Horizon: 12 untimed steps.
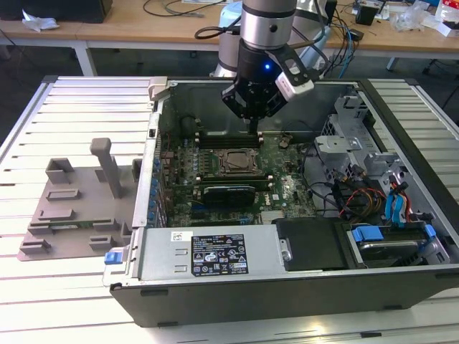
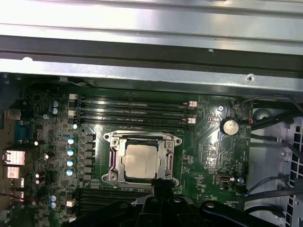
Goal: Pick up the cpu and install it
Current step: 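Install the second cpu locking lever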
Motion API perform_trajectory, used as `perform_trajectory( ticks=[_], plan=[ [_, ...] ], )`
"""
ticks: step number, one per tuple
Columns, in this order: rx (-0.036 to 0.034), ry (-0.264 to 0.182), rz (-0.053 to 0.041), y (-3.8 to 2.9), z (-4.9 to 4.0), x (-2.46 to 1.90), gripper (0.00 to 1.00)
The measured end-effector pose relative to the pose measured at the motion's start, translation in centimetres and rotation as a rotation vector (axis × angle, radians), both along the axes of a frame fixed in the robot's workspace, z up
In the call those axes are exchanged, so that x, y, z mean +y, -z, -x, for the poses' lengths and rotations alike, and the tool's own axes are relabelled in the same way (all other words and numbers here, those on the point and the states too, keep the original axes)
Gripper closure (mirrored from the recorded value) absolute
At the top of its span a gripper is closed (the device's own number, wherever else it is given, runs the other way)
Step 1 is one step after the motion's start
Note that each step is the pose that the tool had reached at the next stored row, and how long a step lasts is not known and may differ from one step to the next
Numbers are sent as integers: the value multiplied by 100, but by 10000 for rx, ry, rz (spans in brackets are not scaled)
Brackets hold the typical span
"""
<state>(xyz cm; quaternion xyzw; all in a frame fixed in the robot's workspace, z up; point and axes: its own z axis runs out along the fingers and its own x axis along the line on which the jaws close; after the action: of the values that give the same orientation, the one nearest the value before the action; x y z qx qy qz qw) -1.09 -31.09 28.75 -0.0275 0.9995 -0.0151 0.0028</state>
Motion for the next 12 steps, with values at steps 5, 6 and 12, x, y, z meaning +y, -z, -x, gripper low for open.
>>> perform_trajectory(
  ticks=[5,6,12],
  plan=[
    [0,0,0,1,0,-20,89],
    [0,0,0,1,0,-22,89],
    [0,0,1,1,0,-97,89]
  ],
)
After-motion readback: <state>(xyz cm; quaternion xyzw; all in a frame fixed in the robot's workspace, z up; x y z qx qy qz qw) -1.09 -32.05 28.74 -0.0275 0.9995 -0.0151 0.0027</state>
